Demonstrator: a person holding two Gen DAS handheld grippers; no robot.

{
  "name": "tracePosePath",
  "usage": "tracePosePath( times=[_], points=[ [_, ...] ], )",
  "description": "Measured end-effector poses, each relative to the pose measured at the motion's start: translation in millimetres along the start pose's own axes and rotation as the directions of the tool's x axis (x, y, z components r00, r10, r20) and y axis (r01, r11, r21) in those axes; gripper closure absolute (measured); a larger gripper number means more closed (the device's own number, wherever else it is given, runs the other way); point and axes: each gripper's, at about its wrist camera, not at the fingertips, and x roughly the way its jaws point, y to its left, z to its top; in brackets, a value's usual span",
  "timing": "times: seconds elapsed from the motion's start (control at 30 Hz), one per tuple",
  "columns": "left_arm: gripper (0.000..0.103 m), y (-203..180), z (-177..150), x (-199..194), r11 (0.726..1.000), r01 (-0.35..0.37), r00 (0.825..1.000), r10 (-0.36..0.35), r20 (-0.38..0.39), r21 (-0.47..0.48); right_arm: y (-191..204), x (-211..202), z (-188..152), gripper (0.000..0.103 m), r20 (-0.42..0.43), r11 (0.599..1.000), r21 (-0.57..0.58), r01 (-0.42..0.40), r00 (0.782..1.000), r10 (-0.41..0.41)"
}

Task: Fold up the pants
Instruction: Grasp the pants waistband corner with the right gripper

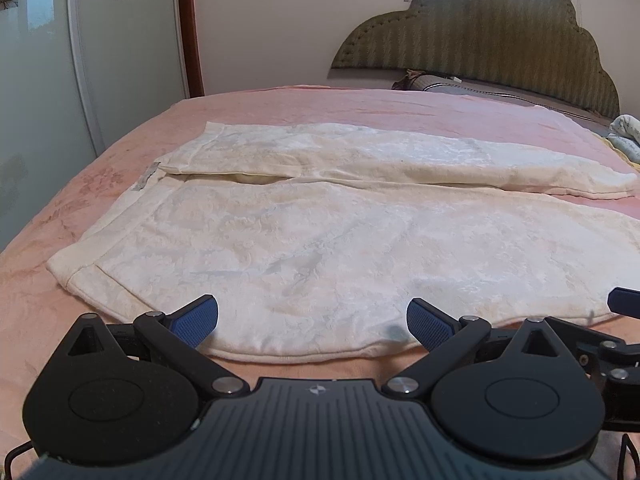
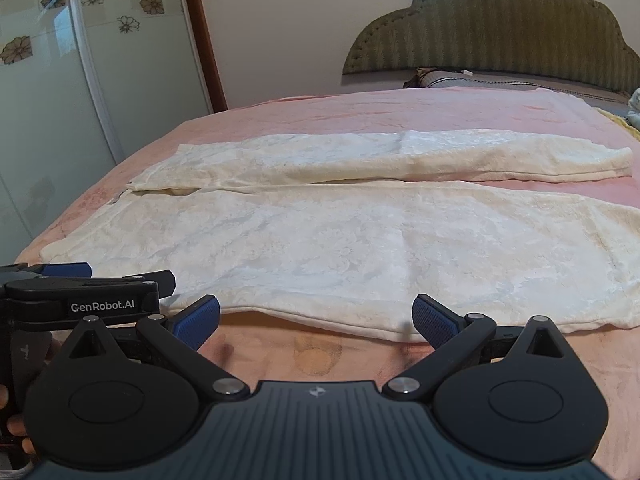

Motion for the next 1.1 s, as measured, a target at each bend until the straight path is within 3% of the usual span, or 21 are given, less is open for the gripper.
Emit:
tracePosePath(
  times=[0.53,0.67,0.8,0.87,0.93,1.0,1.1],
  points=[
    [0.001,13,-6,-10,1.000,-0.002,1.000,0.002,-0.022,-0.023,2,-5,-4,0.000,-0.019,0.999,-0.035,-0.002,1.000,0.001],
    [0.001,20,-1,-5,0.999,0.012,0.999,-0.013,-0.029,-0.032,0,-10,7,0.000,0.025,0.992,-0.061,-0.107,0.994,0.108],
    [0.001,30,16,3,0.998,0.019,1.000,-0.019,-0.001,-0.054,5,-10,38,0.000,0.123,0.966,-0.159,-0.205,0.967,0.225],
    [0.001,35,27,7,0.997,0.015,1.000,-0.014,0.027,-0.074,8,8,56,0.000,0.079,0.952,-0.199,-0.232,0.965,0.251],
    [0.001,41,36,12,0.996,0.009,0.999,-0.005,0.049,-0.085,18,32,69,0.000,-0.012,0.949,-0.239,-0.204,0.978,0.207],
    [0.001,44,44,20,0.996,-0.016,0.998,0.021,0.063,-0.085,27,39,73,0.000,0.056,0.933,-0.326,-0.150,0.983,0.178],
    [0.001,49,53,36,0.994,-0.069,0.994,0.075,0.073,-0.090,39,37,79,0.000,0.237,0.887,-0.456,-0.077,0.950,0.204]
  ],
)
